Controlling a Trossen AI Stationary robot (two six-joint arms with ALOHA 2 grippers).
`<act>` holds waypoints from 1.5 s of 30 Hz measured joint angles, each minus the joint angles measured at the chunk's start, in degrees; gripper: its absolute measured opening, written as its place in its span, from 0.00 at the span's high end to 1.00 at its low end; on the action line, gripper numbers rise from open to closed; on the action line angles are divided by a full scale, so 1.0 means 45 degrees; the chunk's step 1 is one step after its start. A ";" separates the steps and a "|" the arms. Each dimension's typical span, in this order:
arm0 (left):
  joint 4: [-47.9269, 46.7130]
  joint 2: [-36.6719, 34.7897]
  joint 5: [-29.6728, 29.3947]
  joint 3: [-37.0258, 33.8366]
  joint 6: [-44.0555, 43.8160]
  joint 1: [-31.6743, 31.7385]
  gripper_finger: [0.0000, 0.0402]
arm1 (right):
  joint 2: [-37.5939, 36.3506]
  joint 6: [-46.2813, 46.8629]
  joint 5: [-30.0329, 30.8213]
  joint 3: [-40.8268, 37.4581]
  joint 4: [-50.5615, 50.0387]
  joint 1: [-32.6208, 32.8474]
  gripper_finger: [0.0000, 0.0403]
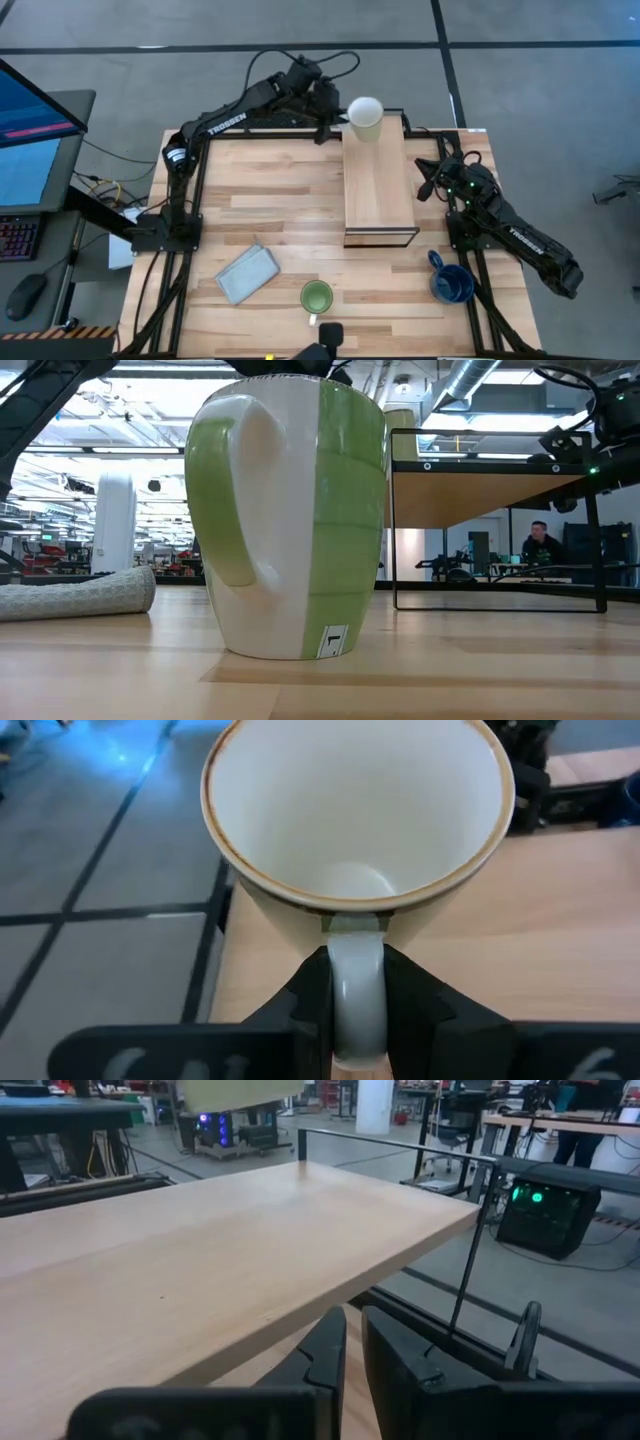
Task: Stack small to large cups/mugs on shelf
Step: Put the light green mug on the shelf
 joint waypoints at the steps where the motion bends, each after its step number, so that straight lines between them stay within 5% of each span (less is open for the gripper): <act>1: 0.0073 0.0034 -0.0052 0.0012 0.0002 0.0000 0.89 | 0.0033 0.0000 0.0005 0.0000 -0.0001 0.0000 0.85; 45: 0.0009 0.1091 -0.0662 0.0002 -0.0249 -0.0073 0.86 | 0.0021 0.0005 0.0004 0.0000 -0.0005 0.0015 0.85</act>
